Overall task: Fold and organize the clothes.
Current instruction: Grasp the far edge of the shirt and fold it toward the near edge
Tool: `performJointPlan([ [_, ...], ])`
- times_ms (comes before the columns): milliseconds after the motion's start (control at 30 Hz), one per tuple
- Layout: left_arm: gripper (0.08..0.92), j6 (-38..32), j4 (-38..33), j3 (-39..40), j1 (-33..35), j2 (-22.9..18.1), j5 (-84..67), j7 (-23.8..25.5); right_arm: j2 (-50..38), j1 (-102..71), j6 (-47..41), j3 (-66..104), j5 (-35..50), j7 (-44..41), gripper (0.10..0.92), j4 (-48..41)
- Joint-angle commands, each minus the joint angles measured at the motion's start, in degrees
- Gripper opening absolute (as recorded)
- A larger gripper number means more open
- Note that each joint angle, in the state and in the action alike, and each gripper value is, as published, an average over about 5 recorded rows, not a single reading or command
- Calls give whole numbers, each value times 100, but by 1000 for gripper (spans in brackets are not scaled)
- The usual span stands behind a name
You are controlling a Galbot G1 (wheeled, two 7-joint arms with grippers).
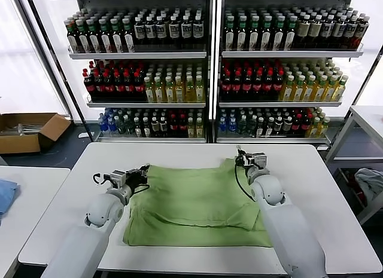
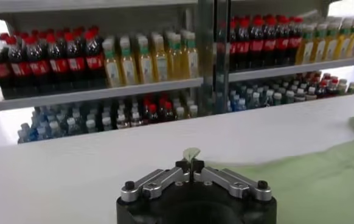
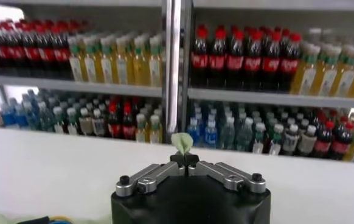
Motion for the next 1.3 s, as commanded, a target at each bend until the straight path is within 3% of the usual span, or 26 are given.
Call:
performJointPlan([
  [33, 87, -151, -938, -300, 812, 170, 35, -9, -91, -941, 10, 293, 20, 112, 108, 1397],
  [567, 87, -277, -1905, -550, 1973, 123, 368, 58, -213, -2941, -119, 1525, 151, 454, 108, 2987],
  [1000, 87, -391, -2457, -697, 2844, 195, 600, 142, -196, -3989, 73, 1822, 12, 411, 108, 3360],
  [1300, 87, -499, -2165, -696, 2988, 83, 862, 287, -32, -4287, 348, 1510, -321, 468, 108, 3126],
])
